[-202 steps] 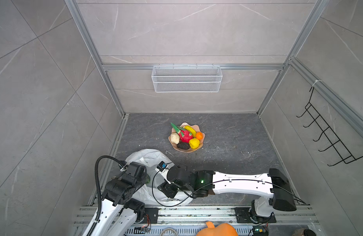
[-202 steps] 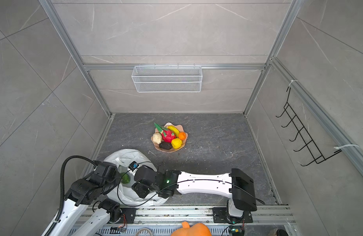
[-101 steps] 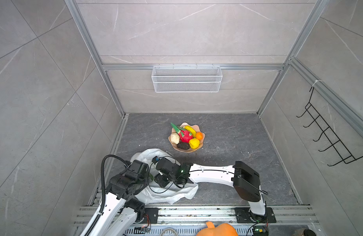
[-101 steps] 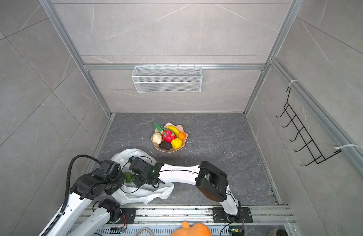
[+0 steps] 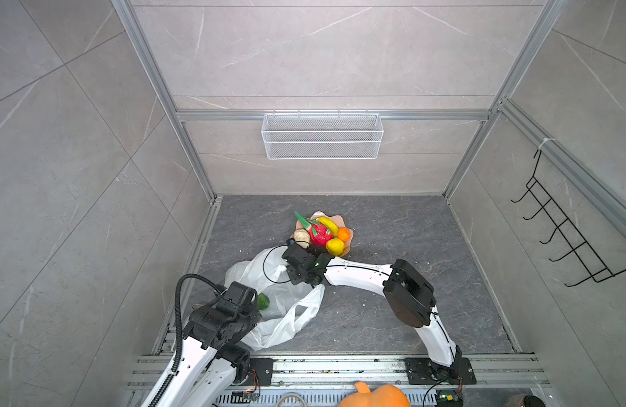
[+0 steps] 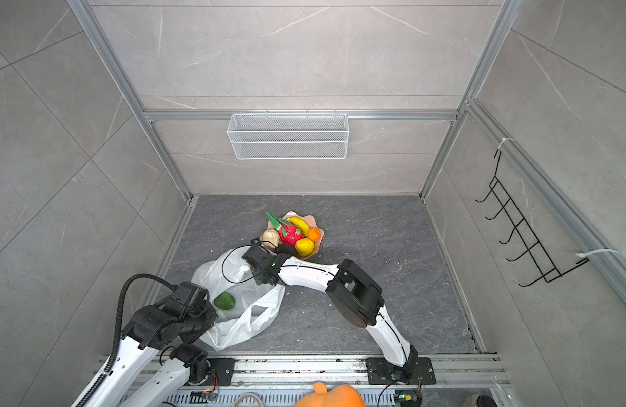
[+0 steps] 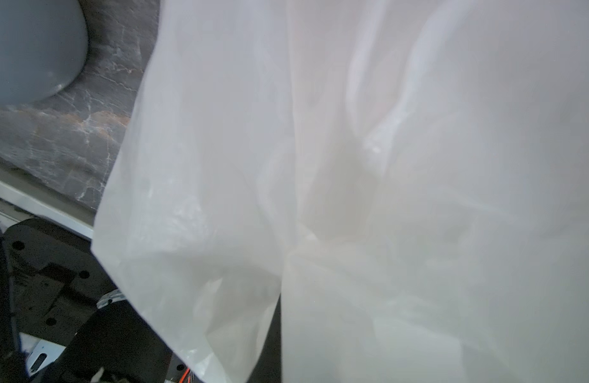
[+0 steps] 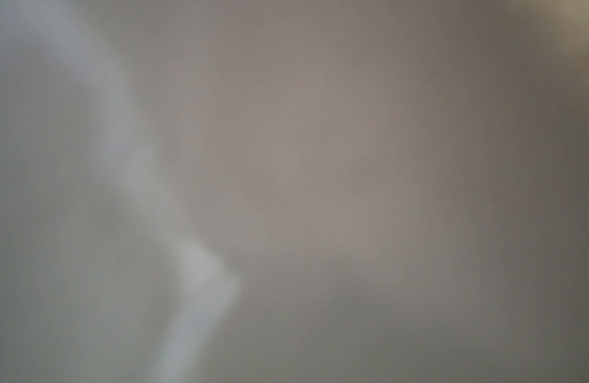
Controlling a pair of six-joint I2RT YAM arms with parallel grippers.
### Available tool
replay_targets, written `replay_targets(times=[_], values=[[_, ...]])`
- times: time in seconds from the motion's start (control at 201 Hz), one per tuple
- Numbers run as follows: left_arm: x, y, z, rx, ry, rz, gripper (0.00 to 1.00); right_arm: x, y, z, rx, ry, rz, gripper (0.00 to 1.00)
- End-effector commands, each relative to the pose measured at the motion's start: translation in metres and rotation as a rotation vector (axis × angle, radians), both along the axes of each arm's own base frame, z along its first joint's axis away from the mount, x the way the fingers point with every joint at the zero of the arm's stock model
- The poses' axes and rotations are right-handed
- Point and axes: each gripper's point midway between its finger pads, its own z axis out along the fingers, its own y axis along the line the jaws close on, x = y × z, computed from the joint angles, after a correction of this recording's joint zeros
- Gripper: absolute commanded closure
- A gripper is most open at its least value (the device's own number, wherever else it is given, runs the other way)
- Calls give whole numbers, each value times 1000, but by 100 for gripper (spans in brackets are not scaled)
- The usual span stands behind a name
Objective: Take fruits out of the plastic bag
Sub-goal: Spread open the plastic bag at the middle-left of the table, then pick up the fruit from the plastic bag.
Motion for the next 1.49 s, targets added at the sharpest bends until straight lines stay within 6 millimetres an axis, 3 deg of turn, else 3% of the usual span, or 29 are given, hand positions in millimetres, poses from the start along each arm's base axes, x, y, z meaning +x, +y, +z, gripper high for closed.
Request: replay_targets(times=[0.0,0.169,0.239,0.458,0.557,0.652,0.761,0.906,1.189,1.324,1.488], values=[[-8,3,-3,10,37,22,100,-3,-19,33,6,-71,-46,43],[-5,-7,-10,10,89,-30,100,-4,-56,59,22,-146,-120,43],[-6,-9,-11,17,91,-46,100,-16,-54,71,70,-151,-50,43],[-15,-8,-16,53,98,-57,100,-103,4,99,211,-52,299,37],[-18,-9,-21,95,133,-77,100,-137,26,99,252,14,407,35],[-20,-8,-27,105,120,-58,100,-154,45,87,265,67,441,35],[-19,-6,-26,100,94,-41,100,-159,66,70,266,106,461,33],[-19,1,-22,115,73,-14,100,-148,82,52,215,106,435,25],[-13,7,-14,113,0,16,100,-122,97,21,148,95,351,15],[-13,7,-13,111,-5,18,100,-117,103,13,132,116,309,9],[-12,7,-12,110,-15,22,100,-118,100,-13,92,171,258,8]])
